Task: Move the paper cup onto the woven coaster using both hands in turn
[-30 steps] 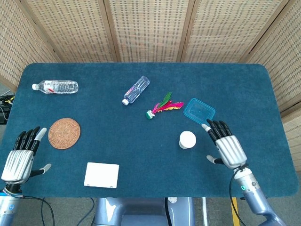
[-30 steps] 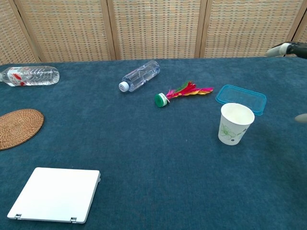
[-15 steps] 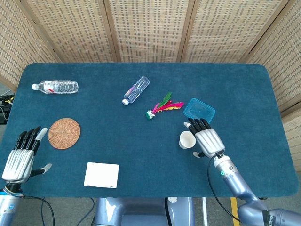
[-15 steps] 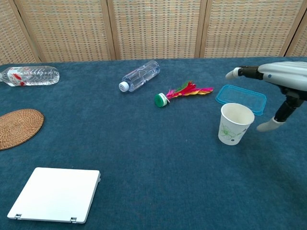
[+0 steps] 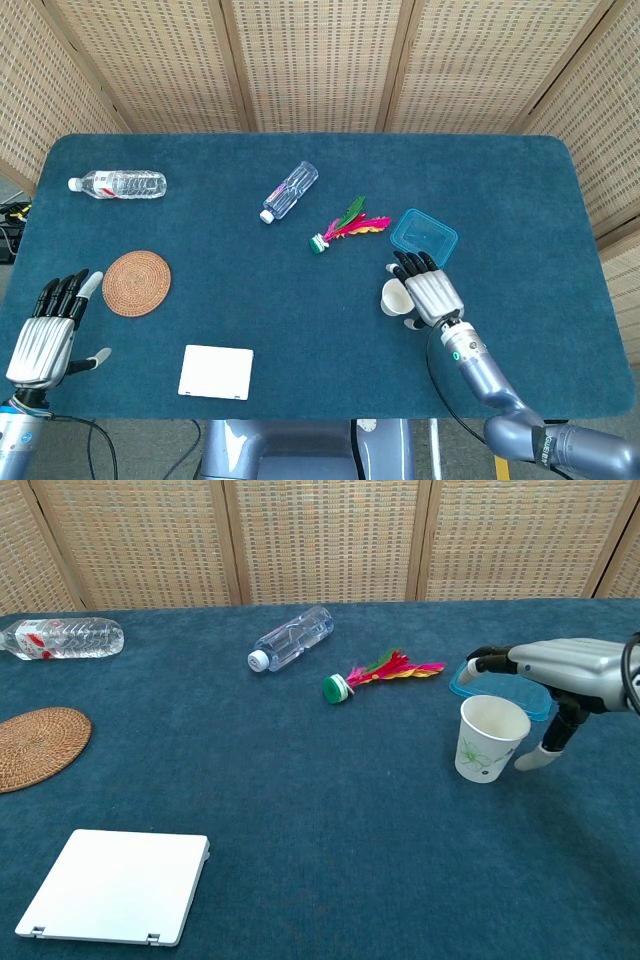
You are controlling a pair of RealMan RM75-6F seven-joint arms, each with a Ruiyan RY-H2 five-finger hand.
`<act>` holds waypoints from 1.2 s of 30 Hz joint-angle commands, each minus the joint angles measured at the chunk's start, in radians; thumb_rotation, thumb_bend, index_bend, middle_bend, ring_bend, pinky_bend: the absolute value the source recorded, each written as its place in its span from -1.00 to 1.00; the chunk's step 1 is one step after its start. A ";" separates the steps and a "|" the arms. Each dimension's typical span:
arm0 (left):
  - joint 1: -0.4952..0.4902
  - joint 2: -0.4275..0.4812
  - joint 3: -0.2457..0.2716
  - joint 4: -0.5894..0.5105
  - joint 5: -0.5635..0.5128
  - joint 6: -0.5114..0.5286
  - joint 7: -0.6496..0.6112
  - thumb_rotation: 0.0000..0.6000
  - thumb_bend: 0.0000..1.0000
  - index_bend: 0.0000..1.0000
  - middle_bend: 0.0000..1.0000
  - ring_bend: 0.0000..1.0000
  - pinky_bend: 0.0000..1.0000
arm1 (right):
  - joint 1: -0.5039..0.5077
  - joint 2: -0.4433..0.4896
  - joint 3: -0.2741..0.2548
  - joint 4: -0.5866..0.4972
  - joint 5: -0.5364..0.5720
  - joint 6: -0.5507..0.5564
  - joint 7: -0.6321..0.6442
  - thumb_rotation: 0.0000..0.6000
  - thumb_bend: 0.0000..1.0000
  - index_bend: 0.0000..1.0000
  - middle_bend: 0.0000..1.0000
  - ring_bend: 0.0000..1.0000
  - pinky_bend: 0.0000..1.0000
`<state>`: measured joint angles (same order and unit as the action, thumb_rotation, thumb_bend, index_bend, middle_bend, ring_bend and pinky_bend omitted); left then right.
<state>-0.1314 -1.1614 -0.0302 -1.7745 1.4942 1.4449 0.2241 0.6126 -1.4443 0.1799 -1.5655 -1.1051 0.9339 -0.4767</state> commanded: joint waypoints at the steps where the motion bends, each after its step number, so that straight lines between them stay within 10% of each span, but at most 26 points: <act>1: -0.002 0.000 0.000 0.000 -0.004 -0.006 0.000 1.00 -0.72 -1.00 -1.00 -1.00 -1.00 | 0.010 -0.008 -0.003 0.021 0.019 -0.013 0.004 1.00 -0.83 -0.68 -1.00 -1.00 -1.00; 14: -0.002 0.003 0.002 -0.006 -0.003 -0.006 -0.002 1.00 -0.71 -1.00 -1.00 -1.00 -1.00 | 0.029 -0.026 -0.018 0.057 0.031 -0.004 0.024 1.00 -0.83 -0.12 -0.68 -1.00 -1.00; 36: 0.000 0.020 0.004 -0.005 0.010 -0.001 -0.049 1.00 -0.72 -1.00 -1.00 -1.00 -1.00 | 0.120 -0.048 0.004 -0.018 0.139 0.010 -0.121 1.00 -0.83 -0.05 -0.64 -1.00 -1.00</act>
<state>-0.1318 -1.1413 -0.0268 -1.7794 1.5041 1.4444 0.1749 0.7300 -1.4925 0.1841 -1.5798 -0.9706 0.9412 -0.5941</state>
